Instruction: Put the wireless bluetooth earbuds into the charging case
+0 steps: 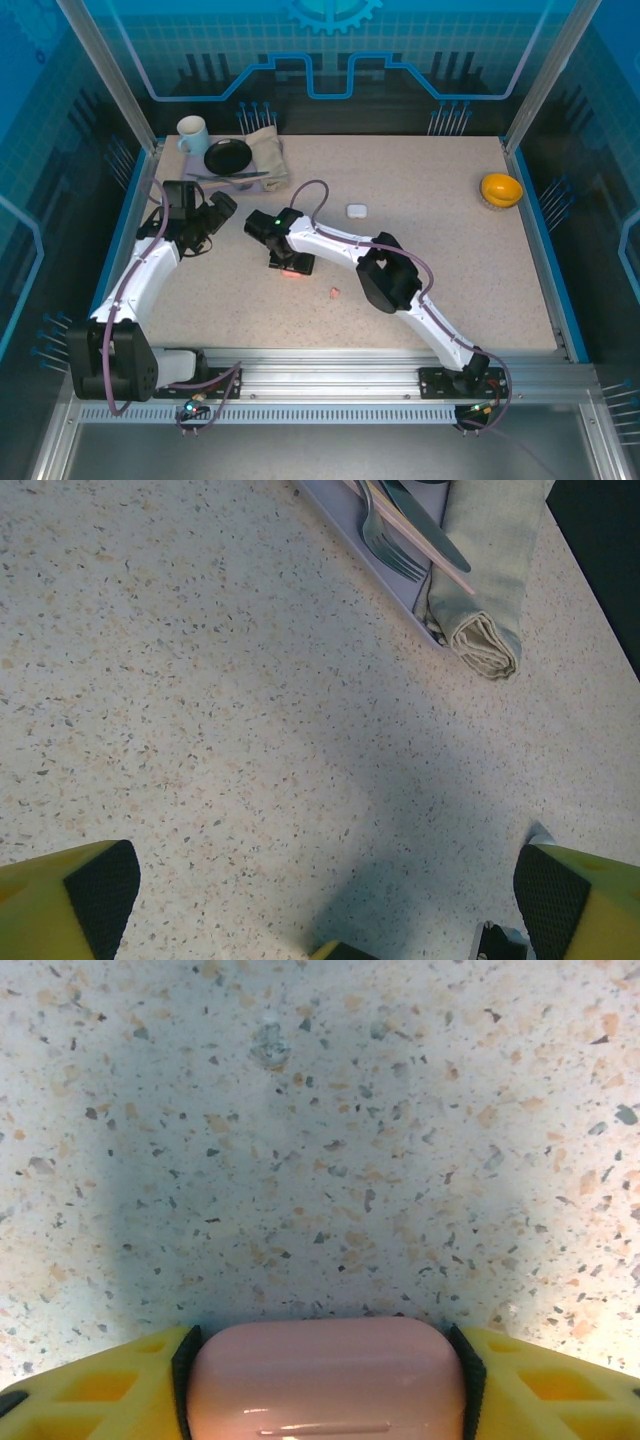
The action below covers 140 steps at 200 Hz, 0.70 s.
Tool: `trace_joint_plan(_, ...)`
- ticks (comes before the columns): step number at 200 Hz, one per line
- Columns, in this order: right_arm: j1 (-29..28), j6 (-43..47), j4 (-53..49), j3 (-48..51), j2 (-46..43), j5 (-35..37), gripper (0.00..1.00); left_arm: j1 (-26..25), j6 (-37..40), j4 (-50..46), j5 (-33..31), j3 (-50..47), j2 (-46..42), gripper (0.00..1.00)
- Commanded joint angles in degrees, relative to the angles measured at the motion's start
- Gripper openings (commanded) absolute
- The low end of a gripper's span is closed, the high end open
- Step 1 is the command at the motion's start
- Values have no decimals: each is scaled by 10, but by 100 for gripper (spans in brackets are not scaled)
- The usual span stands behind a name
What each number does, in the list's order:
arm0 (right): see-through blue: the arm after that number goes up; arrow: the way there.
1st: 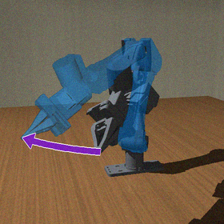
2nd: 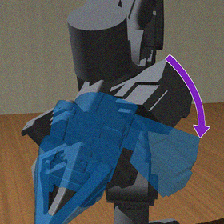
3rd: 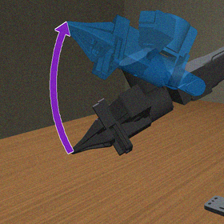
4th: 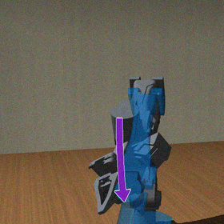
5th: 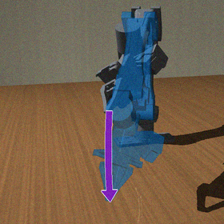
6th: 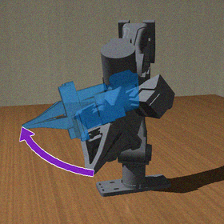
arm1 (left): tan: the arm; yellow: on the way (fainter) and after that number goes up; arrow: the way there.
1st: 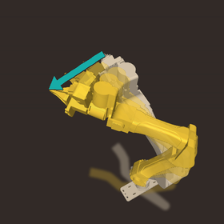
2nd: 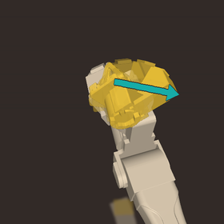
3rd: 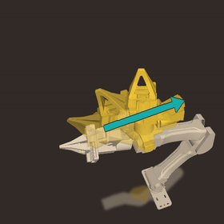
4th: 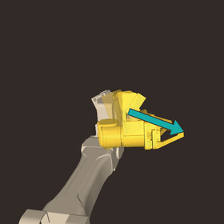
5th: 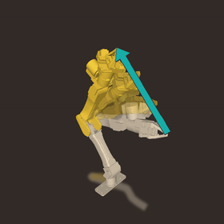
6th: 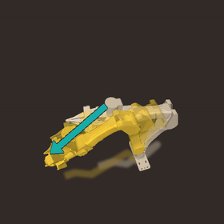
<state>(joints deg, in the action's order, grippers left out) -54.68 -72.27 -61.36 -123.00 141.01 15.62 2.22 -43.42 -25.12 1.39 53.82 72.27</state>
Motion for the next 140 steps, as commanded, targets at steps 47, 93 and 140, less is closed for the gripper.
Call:
trace_joint_plan(47,21,4,30,65,-74,10,45,6,13,23,44,-15,-11,99)
trace_joint_plan(93,63,13,75,131,-162,11,44,3,-6,127,122,-74,-25,99)
trace_joint_plan(140,120,13,140,215,-234,-16,45,-50,-25,317,182,-161,-17,99)
